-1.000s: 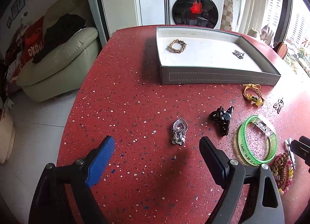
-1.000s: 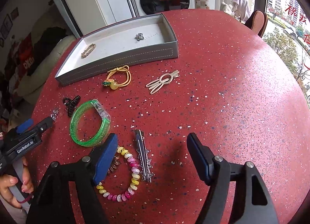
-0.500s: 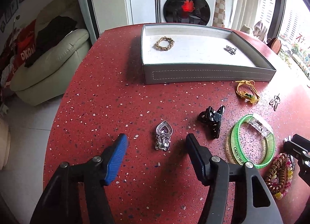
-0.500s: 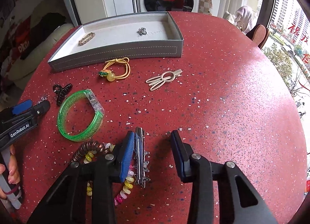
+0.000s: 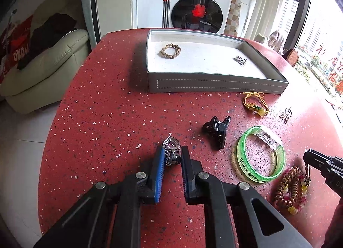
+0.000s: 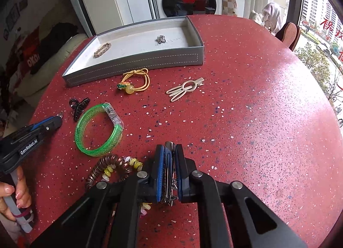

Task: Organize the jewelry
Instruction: 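Grasp the silver heart pendant with the left tool while the right tool grasps the silver barrette, then carry the pendant into the tray with the left tool while the right tool carries the barrette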

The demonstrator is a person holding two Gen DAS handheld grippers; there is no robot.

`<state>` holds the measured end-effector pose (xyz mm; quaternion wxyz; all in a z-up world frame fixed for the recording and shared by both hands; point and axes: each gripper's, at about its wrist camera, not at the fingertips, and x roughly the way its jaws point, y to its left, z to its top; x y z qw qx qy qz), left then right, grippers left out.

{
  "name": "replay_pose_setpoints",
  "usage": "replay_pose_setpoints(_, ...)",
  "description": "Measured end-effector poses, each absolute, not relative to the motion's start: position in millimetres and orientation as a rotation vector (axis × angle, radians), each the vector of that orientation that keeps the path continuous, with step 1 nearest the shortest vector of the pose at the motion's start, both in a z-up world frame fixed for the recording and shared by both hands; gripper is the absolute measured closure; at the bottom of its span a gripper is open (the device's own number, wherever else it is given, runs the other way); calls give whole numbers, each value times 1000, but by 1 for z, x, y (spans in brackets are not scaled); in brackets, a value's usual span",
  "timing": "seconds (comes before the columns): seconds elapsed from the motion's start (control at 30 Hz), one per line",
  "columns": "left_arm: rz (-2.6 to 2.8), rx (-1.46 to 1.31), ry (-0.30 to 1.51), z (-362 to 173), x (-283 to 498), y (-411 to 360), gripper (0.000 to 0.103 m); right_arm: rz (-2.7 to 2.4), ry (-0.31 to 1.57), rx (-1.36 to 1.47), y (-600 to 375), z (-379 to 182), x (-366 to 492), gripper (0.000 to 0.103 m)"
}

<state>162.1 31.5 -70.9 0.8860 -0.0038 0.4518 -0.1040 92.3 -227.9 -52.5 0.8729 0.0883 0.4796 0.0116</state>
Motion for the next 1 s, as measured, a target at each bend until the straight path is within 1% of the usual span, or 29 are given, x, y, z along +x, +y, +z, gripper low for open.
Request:
replay_pose_setpoints(0.57,-267,-50,863,-24,158,38,69,99,924,325,-251,-16,100,92)
replay_pose_setpoints(0.77,-285,-51,830,-2,173,33,69,129,897,326,-254,4,121,92)
replay_pose_setpoints(1.0,-293,-43,799,18,208,21,69,165,849,279,-252,35,166,92)
